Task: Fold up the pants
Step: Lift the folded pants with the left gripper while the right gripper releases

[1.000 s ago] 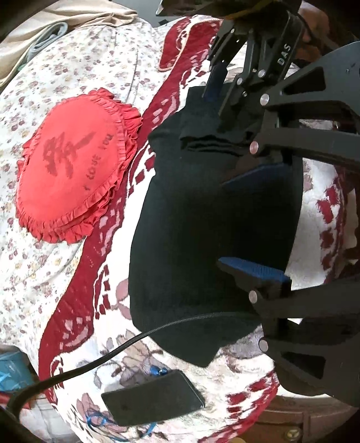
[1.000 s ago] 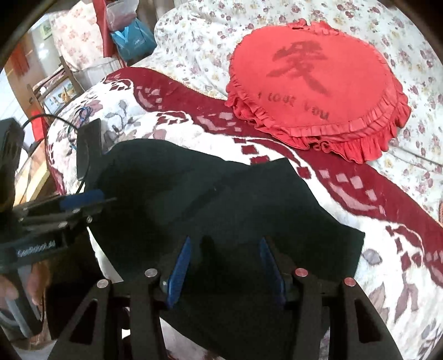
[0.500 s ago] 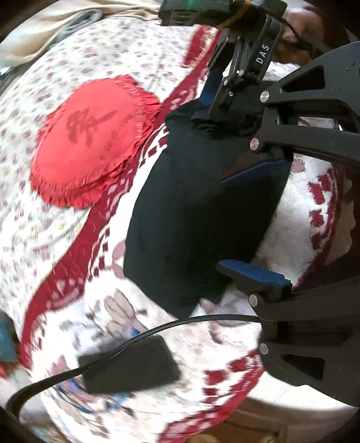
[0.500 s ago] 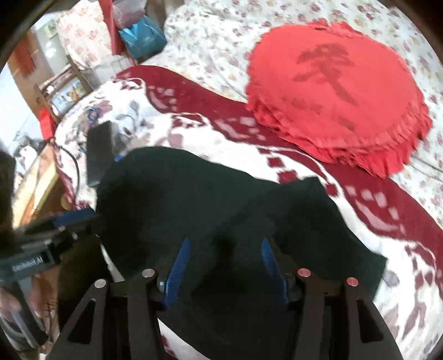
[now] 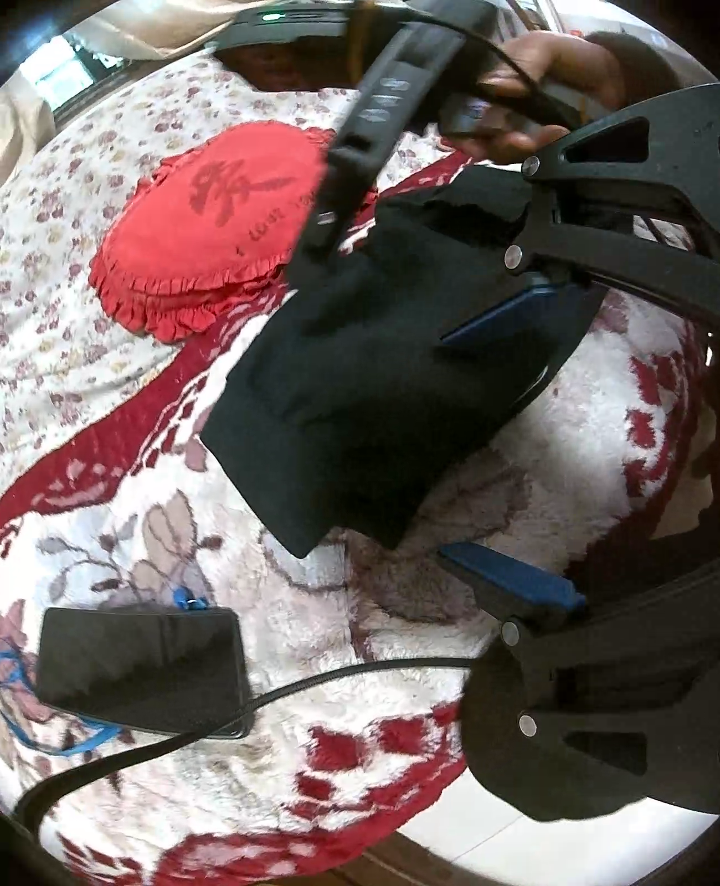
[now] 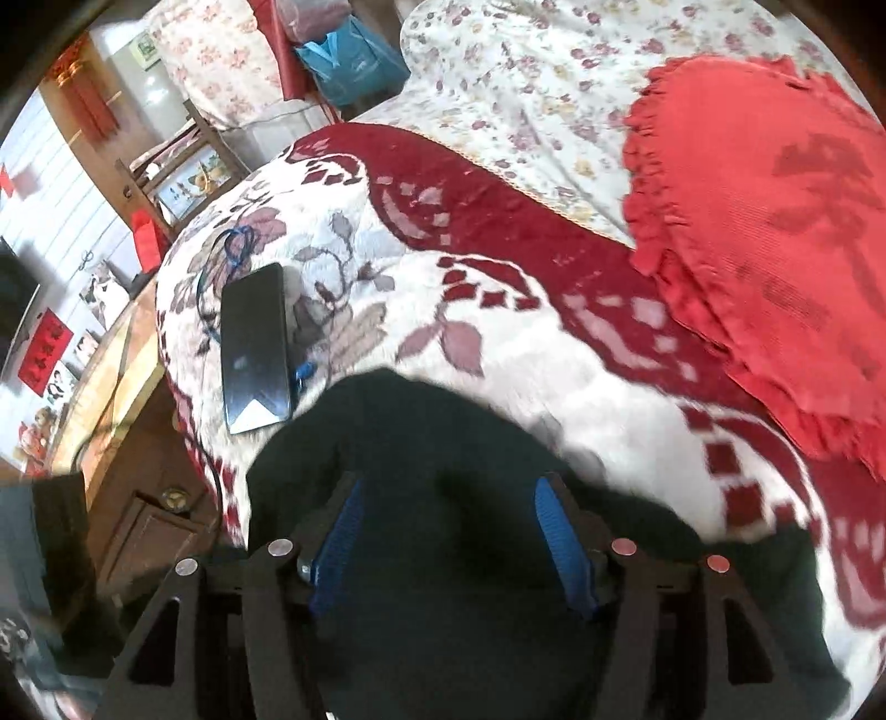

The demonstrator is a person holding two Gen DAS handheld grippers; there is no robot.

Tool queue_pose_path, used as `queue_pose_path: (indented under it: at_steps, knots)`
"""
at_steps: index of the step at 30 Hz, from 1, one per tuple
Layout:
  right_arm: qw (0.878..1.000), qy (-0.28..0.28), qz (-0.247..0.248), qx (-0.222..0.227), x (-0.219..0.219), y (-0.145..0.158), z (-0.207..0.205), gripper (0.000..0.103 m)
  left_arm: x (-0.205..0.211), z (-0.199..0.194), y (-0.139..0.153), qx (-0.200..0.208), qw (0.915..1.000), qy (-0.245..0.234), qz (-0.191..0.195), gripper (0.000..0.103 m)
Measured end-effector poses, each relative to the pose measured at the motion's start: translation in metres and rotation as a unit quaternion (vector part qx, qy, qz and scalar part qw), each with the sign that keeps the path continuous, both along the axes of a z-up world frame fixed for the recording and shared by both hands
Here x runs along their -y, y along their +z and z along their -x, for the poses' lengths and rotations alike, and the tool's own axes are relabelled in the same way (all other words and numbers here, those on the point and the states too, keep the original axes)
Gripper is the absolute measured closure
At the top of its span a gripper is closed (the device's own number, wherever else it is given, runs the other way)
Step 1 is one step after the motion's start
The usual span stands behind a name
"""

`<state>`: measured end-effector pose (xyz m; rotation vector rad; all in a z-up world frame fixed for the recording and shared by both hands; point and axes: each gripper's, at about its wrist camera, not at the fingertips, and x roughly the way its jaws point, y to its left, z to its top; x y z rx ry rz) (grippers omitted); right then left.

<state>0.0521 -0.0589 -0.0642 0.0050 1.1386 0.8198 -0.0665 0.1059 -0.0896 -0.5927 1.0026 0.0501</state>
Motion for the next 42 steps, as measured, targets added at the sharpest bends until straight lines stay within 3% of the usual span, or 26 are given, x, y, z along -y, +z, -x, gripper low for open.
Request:
queue_pose_path:
  at_steps: [2,7,9,11,12,15,17,19,22,26,27,28,29,31,35,37,40,41,42]
  knots:
    - [1.000,0.005,-0.003,-0.004,-0.013,-0.007,-0.010,0.039,0.000,-0.003,-0.007,-0.007,0.9999,0.004,0.009,0.030]
    - [0.998,0.054,0.020,-0.006,-0.056,-0.029,-0.032,0.034,-0.001,-0.009,-0.014,0.001,0.9996,0.014,0.025,0.019]
    - [0.998,0.066,0.005,-0.022,-0.064,-0.038,-0.039,0.034,0.000,-0.012,-0.016,0.004,0.9994,0.017,0.031,0.016]
    - [0.997,0.068,-0.012,-0.034,-0.067,-0.045,-0.041,0.040,0.002,-0.013,-0.017,0.010,0.9994,0.020,0.026,0.016]
    - [0.997,0.066,-0.022,-0.045,-0.067,-0.047,-0.042,0.056,0.003,-0.013,-0.016,0.018,0.9994,0.017,0.025,0.020]
    - [0.996,0.061,-0.043,-0.054,-0.060,-0.040,-0.039,0.071,0.008,-0.012,-0.005,0.035,0.9993,-0.001,0.011,0.053]
    - [0.995,0.056,-0.065,-0.045,-0.045,-0.023,-0.037,0.073,0.014,-0.010,0.006,0.047,0.9987,-0.018,0.010,0.066]
    - [0.994,0.045,-0.099,-0.031,-0.021,0.004,-0.034,0.074,0.024,-0.004,0.026,0.075,0.9967,-0.031,-0.009,0.069]
    - [0.987,0.019,-0.160,-0.002,0.031,0.048,-0.028,0.074,0.053,0.010,0.065,0.141,0.9861,-0.078,-0.041,0.069]
    - [0.982,-0.054,-0.177,0.032,0.124,0.076,-0.014,0.073,0.118,0.026,0.095,0.201,0.9551,-0.195,-0.096,0.069]
    - [0.981,-0.080,-0.172,0.037,0.145,0.075,-0.011,0.064,0.133,0.027,0.093,0.202,0.9498,-0.217,-0.100,0.069]
    - [0.979,-0.120,-0.156,0.042,0.169,0.072,-0.007,0.048,0.151,0.026,0.087,0.197,0.9431,-0.248,-0.101,0.068]
    - [0.977,-0.163,-0.131,0.046,0.192,0.067,-0.004,0.044,0.164,0.024,0.082,0.189,0.9394,-0.268,-0.102,0.068]
    - [0.968,-0.226,-0.102,0.039,0.237,0.054,0.008,0.043,0.196,0.018,0.065,0.163,0.9298,-0.316,-0.094,0.065]
    - [0.947,-0.296,-0.125,-0.030,0.298,0.026,0.038,0.039,0.242,0.016,0.042,0.110,0.8991,-0.420,-0.057,0.064]
    - [0.938,-0.310,-0.146,-0.042,0.312,0.020,0.054,0.029,0.248,0.021,0.043,0.109,0.8928,-0.431,-0.075,0.064]
    - [0.934,-0.308,-0.167,-0.068,0.316,0.007,0.070,0.027,0.234,0.026,0.058,0.124,0.8914,-0.427,-0.086,0.064]
    - [0.935,-0.303,-0.167,-0.075,0.311,0.003,0.073,0.027,0.228,0.025,0.063,0.127,0.8940,-0.421,-0.086,0.058]
    - [0.938,-0.297,-0.163,-0.078,0.305,0.001,0.074,0.027,0.217,0.024,0.070,0.133,0.8990,-0.407,-0.094,0.047]
